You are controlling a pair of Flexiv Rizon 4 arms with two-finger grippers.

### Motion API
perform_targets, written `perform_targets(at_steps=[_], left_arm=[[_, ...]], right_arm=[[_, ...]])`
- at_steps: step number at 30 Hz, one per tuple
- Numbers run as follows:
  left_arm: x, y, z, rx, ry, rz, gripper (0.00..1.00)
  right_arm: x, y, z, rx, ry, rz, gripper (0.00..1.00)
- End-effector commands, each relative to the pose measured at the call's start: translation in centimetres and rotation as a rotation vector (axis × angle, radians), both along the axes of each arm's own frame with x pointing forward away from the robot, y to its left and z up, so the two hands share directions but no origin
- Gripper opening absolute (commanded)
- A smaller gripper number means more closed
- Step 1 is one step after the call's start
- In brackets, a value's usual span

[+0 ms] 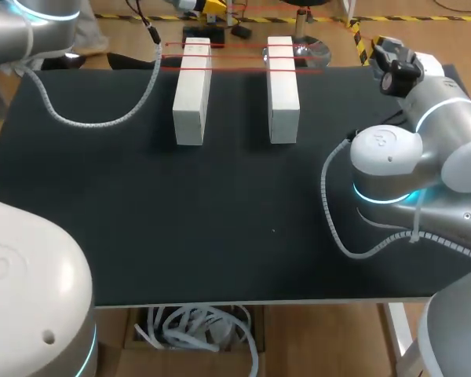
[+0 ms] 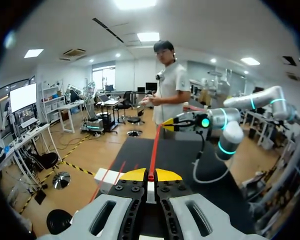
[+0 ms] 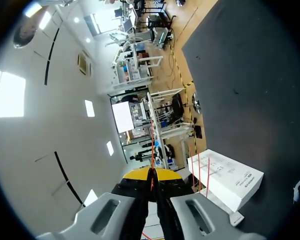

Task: Grab the tape and strap the tape.

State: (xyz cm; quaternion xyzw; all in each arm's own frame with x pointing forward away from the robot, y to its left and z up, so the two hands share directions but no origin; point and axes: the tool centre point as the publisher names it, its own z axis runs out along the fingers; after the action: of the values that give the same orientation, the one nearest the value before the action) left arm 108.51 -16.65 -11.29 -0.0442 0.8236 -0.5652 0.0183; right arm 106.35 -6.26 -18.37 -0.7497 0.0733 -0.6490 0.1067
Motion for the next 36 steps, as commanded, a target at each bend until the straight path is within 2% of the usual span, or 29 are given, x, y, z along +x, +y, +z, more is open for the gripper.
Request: perform_targets(at_steps=[1,9,11,13,18,22,33,36], left_arm=[[-0.4,0.0,0.1,0.001,-0.007,0.017,0.0],[-0.4,0.0,0.1,0.001,-0.007,0.017,0.0],[-0.3,-0.9,0.3,0.136,0.012,-0.014,0.0],[-0.2,-1.6,0.5,0.192,0.021,-0.032,0.0],[-0.2,-3.3,0.6,0.398,0.05,-0.094,0.0],[-0.4,-4.3,0.5,0.477,0.074,-0.125,0.0],[-0.5,-5.2,0.1,0.715,0.059,-0.13,0.0],[-0.6,-5.3,0.1,0.755,0.055,-0.119,0.0]], right_arm=[[0.0,0.0,0.1,-0.002,0.006,0.0,0.0],[0.0,0.0,0.1,-0.002,0.006,0.0,0.0],[0.0,0.0,0.1,-0.002,0.006,0.0,0.0],[0.0,0.0,0.1,-0.002,0.006,0.0,0.0],[0.0,0.0,0.1,-0.002,0.006,0.0,0.0],[0.0,0.0,0.1,-0.002,0.006,0.0,0.0],[0.0,0.0,0.1,-0.002,0.006,0.0,0.0],[0.0,0.0,0.1,-0.002,0.006,0.0,0.0]])
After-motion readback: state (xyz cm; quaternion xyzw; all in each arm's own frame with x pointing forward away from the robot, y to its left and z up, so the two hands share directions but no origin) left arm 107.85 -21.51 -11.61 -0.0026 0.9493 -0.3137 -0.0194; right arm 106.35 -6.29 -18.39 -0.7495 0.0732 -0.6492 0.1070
